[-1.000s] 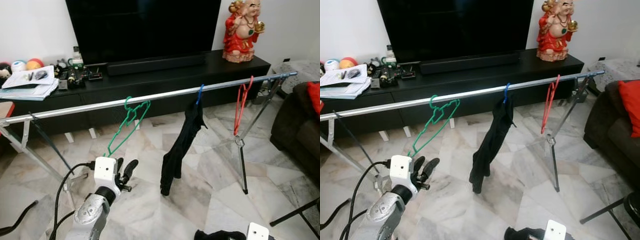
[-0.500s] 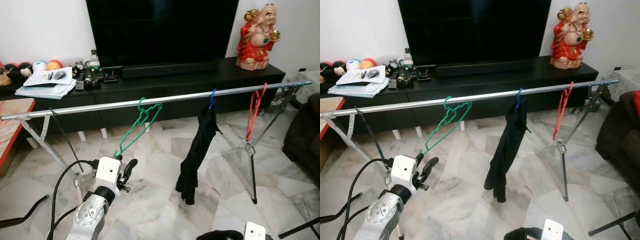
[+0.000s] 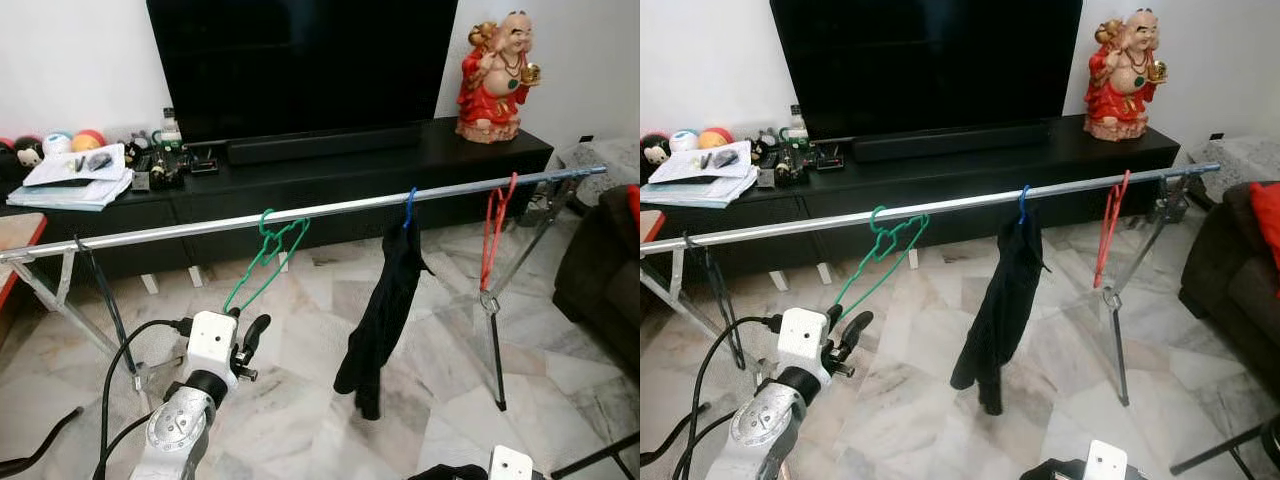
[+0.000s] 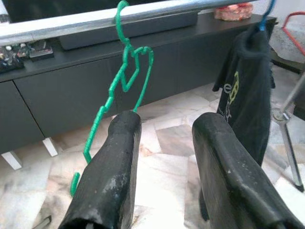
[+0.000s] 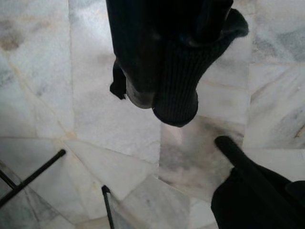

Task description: Hang hanger

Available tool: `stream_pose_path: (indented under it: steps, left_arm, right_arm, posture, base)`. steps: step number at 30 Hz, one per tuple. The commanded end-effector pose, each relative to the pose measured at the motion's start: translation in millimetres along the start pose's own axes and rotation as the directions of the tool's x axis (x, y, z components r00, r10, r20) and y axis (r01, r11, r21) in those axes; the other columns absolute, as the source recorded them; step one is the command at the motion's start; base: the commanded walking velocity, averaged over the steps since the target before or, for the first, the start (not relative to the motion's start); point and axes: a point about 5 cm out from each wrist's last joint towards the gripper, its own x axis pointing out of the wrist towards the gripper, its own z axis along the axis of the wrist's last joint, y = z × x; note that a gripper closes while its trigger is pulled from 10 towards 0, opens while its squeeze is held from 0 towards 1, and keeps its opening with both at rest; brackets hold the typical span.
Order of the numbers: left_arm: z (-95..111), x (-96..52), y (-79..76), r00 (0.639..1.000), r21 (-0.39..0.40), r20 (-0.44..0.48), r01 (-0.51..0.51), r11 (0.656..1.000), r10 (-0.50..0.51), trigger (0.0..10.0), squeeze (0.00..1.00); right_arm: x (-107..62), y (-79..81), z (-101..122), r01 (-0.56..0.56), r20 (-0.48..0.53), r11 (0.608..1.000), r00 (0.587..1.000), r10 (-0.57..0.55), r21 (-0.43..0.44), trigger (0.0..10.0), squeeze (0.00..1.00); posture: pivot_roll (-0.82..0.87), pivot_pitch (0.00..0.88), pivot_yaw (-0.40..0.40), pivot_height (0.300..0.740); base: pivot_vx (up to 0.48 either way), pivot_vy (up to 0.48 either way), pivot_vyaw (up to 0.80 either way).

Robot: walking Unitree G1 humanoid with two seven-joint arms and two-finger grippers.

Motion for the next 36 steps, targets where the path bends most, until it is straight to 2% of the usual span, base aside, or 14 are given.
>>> stream_pose_path:
  steps: [1,30,36]
  left_arm:
    - [-0.8,0.3,2.0,1.0,-0.016,-0.002,-0.011,1.0,0.011,10.0,0.0]
    - [-2.5,-0.5,2.3,1.0,-0.027,-0.01,0.006,1.0,-0.007,10.0,0.0]
    - [-4.2,-1.3,4.9,0.998,0.004,-0.046,0.047,0.999,-0.047,10.0,0.0]
  right_arm:
    - [0.7,3.8,3.9,-0.01,0.012,1.0,1.0,0.01,0.003,10.0,0.0]
    - [0.3,7.7,2.0,-0.043,-0.001,0.998,0.999,0.043,-0.035,10.0,0.0]
    - [0.6,8.5,3.2,-0.047,0.001,0.998,0.999,0.048,-0.043,10.0,0.0]
  posture:
    - [0.1,0.0,0.029,0.74]
    - [0.11,0.0,0.014,0.74]
    - [0.11,0.0,0.011,0.74]
  base:
    - [0.296,0.0,0.0]
    - [0.298,0.0,0.0]
    - [0.0,0.0,0.0]
